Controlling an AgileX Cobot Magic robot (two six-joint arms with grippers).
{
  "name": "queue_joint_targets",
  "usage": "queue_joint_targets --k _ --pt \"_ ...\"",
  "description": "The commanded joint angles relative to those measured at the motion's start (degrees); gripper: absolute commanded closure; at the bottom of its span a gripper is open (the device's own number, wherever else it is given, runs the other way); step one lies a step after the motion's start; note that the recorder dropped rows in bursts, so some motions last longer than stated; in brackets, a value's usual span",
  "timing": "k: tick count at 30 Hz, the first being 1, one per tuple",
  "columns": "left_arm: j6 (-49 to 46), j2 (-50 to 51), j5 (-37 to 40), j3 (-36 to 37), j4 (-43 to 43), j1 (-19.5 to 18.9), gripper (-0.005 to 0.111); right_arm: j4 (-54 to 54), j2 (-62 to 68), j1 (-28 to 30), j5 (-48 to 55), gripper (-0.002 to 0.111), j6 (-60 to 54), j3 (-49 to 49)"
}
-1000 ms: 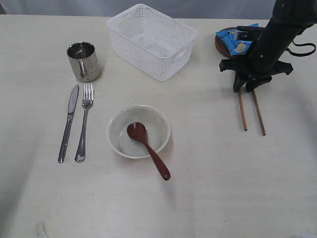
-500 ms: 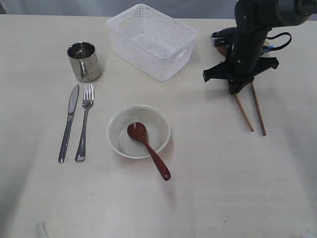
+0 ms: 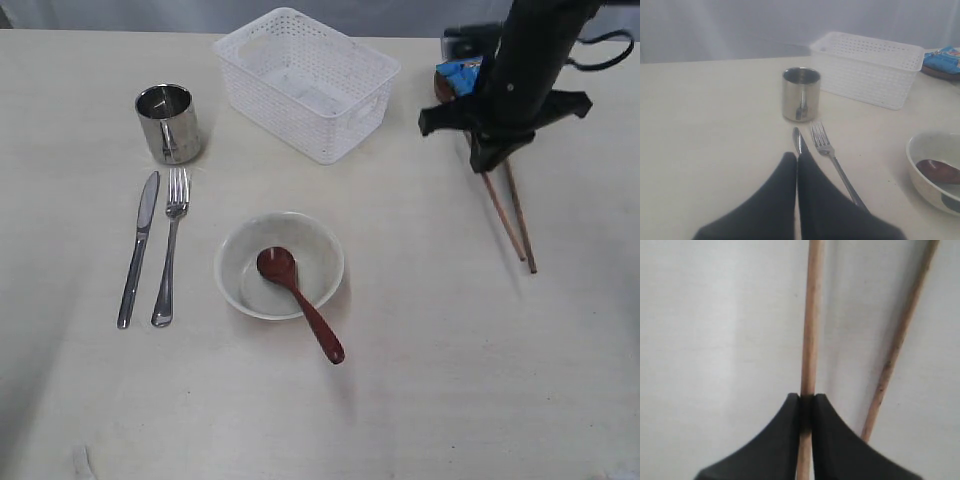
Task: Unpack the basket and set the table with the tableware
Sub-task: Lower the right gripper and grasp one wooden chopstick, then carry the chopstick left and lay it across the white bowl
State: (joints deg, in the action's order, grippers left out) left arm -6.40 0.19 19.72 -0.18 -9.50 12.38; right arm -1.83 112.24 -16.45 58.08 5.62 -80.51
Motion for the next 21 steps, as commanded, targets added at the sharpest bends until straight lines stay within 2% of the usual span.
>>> queue_joint_targets --k 1,6,13,15,21 --pt "0.05 -0.19 -0.1 0.18 0.15 0.33 0.107 8.19 -8.36 -0.54 0.62 0.109 -8.81 -0.06" --pt "0.05 -0.19 -0.1 0.18 0.15 0.33 0.107 15.24 -13.8 -5.71 2.58 0.109 -19.92 -0.06" --pt "0.05 -0.19 -0.1 0.18 0.15 0.33 0.107 16.2 -12.78 -20.38 3.11 0.109 -34.98 -0.06" --pt "0.05 -0.19 -0.1 0.18 0.15 0.33 0.107 13.58 -11.25 -25.22 3.11 0.109 -35.32 -0.2" --pt "0.05 -0.19 -0.1 0.18 0.15 0.33 0.107 4.33 -3.98 -34.18 6.37 0.109 -32.71 -1.65"
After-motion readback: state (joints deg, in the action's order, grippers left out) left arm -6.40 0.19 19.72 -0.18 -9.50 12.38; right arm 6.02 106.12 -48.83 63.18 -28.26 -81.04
